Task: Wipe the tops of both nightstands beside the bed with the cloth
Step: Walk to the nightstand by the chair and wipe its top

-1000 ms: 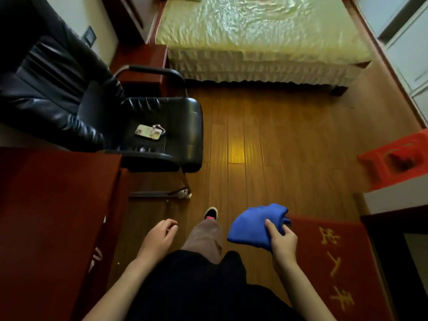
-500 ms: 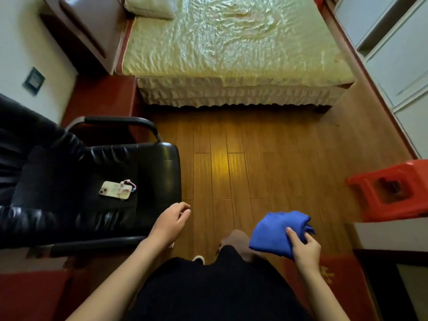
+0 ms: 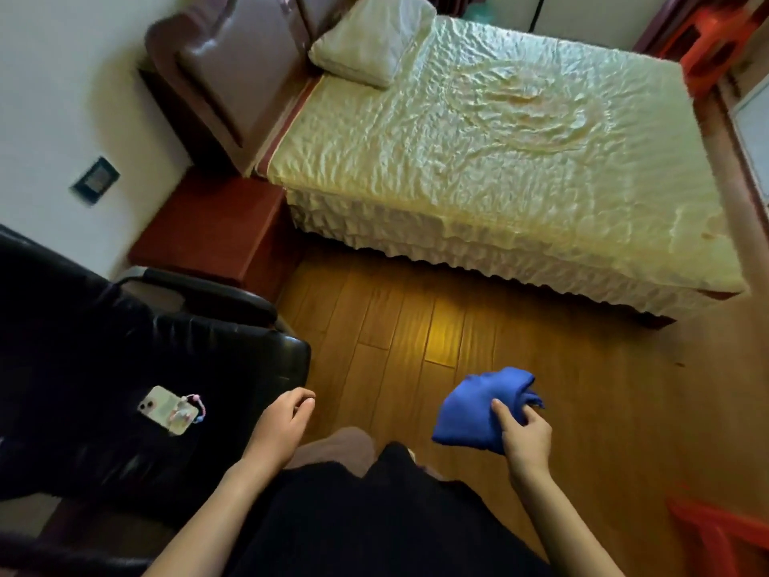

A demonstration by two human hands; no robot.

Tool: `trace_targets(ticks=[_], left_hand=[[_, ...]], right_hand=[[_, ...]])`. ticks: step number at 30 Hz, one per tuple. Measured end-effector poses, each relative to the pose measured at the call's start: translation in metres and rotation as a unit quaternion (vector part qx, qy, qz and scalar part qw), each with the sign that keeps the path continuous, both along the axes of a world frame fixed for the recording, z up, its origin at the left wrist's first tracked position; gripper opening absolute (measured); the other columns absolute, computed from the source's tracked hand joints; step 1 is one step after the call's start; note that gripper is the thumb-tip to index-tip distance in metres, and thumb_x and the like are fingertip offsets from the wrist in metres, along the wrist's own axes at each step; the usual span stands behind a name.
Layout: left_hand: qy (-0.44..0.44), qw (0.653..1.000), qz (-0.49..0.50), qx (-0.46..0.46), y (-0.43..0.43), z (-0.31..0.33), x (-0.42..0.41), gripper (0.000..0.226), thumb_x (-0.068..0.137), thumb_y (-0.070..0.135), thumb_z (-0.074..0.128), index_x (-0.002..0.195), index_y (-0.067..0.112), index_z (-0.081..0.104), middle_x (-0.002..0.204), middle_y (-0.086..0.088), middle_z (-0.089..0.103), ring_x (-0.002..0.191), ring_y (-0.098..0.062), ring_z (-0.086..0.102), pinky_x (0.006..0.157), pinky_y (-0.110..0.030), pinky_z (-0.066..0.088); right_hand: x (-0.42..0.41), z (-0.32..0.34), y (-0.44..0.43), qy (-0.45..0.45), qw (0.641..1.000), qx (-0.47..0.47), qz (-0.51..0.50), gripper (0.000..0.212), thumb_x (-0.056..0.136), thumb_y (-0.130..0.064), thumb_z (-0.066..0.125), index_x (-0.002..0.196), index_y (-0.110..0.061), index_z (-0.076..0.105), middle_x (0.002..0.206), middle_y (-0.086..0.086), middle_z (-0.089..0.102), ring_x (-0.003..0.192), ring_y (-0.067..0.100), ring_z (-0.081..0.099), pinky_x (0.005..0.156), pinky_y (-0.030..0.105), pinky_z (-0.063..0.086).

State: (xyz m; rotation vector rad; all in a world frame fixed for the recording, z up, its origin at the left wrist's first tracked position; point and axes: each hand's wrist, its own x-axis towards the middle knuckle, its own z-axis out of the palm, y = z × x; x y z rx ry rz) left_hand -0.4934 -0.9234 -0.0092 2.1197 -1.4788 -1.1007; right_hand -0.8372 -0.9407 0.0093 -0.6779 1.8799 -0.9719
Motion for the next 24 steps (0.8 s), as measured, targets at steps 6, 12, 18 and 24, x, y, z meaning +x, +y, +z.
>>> trace_targets(ticks=[6, 12, 18, 24], left_hand=[[-0.008, 0.994, 0.112, 0.013, -0.064, -0.012, 0.01, 0.025, 0.097, 0.027, 0.048, 0.112, 0.018, 0.066, 0.112, -0.001, 0.066, 0.102, -0.016, 0.059, 0.085, -0.031, 0.046], [0.01, 0.984, 0.176, 0.021, -0.161, -0.034, 0.03, 0.024, 0.098, 0.028, 0.047, 0.109, 0.02, 0.066, 0.112, 0.001, 0.066, 0.1, -0.014, 0.058, 0.083, -0.029, 0.044], [0.032, 0.985, 0.172, 0.008, -0.309, -0.021, 0.061, 0.028, 0.098, 0.034, 0.043, 0.113, 0.022, 0.063, 0.115, 0.004, 0.062, 0.104, -0.013, 0.056, 0.088, -0.031, 0.047], [0.027, 0.983, 0.177, -0.036, -0.422, 0.003, 0.09, 0.03, 0.098, 0.038, 0.039, 0.113, 0.024, 0.061, 0.11, 0.009, 0.06, 0.099, -0.009, 0.057, 0.085, -0.031, 0.049]], right_hand=[[0.04, 0.004, -0.146, -0.041, 0.99, -0.008, 0.134, 0.002, 0.087, -0.015, 0.067, 0.086, -0.014, 0.068, 0.085, 0.006, 0.073, 0.08, 0.018, 0.07, 0.062, 0.028, 0.053], [0.081, -0.01, -0.283, -0.059, 0.977, 0.006, 0.205, 0.004, 0.087, -0.017, 0.067, 0.09, -0.015, 0.068, 0.087, 0.004, 0.074, 0.08, 0.017, 0.071, 0.058, 0.021, 0.052], [0.094, -0.01, -0.415, -0.032, 0.981, 0.028, 0.192, 0.003, 0.086, -0.014, 0.069, 0.086, -0.011, 0.07, 0.084, 0.011, 0.074, 0.08, 0.024, 0.071, 0.066, 0.035, 0.055], [0.115, -0.005, -0.537, 0.024, 0.979, 0.027, 0.202, 0.006, 0.086, -0.016, 0.068, 0.086, -0.011, 0.069, 0.083, 0.009, 0.072, 0.078, 0.021, 0.067, 0.064, 0.032, 0.05]])
